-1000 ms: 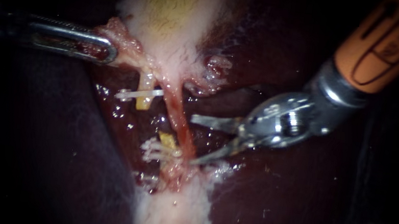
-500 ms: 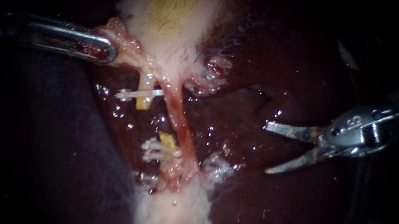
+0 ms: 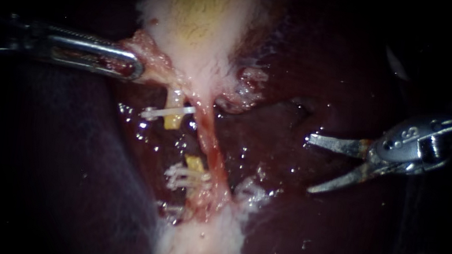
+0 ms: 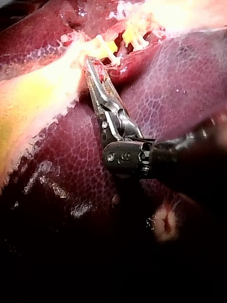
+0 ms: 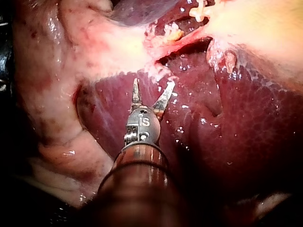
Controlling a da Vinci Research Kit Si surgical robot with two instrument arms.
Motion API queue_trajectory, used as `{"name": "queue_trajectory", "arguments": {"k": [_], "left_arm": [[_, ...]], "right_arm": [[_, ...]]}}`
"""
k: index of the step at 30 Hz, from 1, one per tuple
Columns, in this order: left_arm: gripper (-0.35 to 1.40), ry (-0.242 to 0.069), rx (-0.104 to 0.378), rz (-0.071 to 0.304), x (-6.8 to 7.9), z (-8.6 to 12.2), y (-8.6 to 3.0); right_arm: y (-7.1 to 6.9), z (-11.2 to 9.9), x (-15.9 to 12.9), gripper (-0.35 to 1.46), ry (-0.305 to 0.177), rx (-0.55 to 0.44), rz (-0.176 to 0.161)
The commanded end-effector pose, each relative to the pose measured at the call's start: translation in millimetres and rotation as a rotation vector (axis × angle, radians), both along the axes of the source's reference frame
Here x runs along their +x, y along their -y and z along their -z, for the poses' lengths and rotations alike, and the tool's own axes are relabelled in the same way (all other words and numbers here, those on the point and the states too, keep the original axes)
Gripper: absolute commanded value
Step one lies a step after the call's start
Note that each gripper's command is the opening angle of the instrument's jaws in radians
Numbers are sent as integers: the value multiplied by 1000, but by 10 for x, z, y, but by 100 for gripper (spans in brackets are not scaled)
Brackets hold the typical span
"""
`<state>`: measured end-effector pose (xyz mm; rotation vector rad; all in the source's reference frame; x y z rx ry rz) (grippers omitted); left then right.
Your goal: Go back from the cut left tube
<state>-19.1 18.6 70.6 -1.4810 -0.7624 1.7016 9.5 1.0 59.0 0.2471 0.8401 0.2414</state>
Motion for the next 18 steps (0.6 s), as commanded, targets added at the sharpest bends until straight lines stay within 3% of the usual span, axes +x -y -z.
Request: {"name": "queue_trajectory", "arguments": {"k": [1,8,18], "left_arm": [[-35,-1,-3,-1,-4,-3,1],[-35,4,-8,-10,-26,-24,0],[-35,3,-9,-13,-29,-26,0]], "right_arm": [[0,0,0,145,-1,0,1],[0,0,0,145,-2,2,3],[0,0,0,145,-2,2,3]]}}
